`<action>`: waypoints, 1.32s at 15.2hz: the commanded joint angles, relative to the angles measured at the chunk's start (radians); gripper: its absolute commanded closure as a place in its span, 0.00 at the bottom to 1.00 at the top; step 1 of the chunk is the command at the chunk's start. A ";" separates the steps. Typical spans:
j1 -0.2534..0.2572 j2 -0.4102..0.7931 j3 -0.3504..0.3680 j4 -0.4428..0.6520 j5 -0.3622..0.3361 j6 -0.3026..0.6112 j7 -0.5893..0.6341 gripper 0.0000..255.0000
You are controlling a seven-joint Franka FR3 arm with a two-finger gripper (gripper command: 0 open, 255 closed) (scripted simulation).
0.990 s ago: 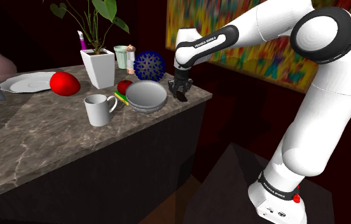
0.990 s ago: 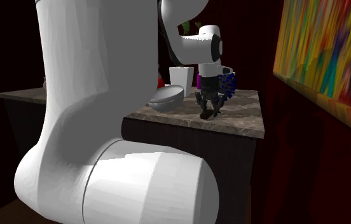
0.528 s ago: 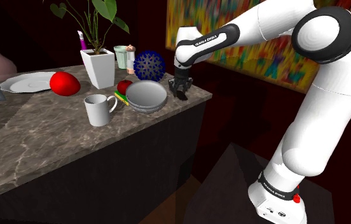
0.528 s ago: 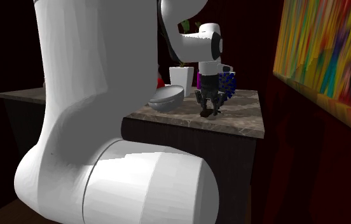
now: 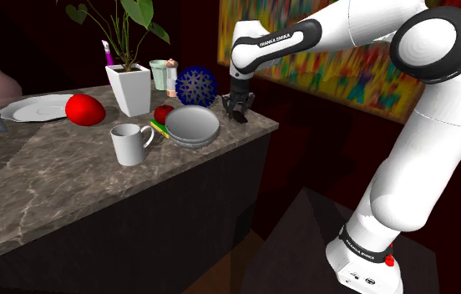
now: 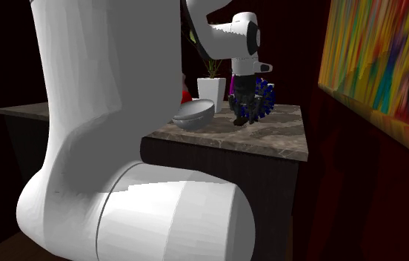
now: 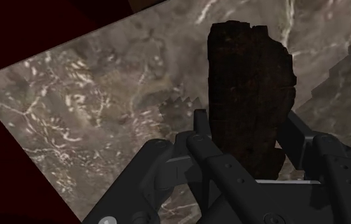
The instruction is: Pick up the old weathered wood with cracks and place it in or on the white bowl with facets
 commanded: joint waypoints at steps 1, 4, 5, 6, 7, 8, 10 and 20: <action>0.000 -0.003 0.000 0.025 0.000 -0.029 -0.002 1.00; 0.000 -0.011 0.000 0.057 0.000 -0.068 -0.003 1.00; 0.001 -0.013 0.000 0.068 0.000 -0.081 -0.004 1.00; 0.001 -0.015 0.001 0.079 0.001 -0.094 -0.004 1.00; 0.001 -0.016 0.001 0.091 0.001 -0.107 -0.005 1.00; 0.001 -0.018 0.001 0.103 0.001 -0.120 -0.005 1.00; 0.001 -0.020 0.001 0.127 0.001 -0.147 -0.006 1.00; 0.001 -0.018 0.001 0.264 0.003 -0.282 -0.013 1.00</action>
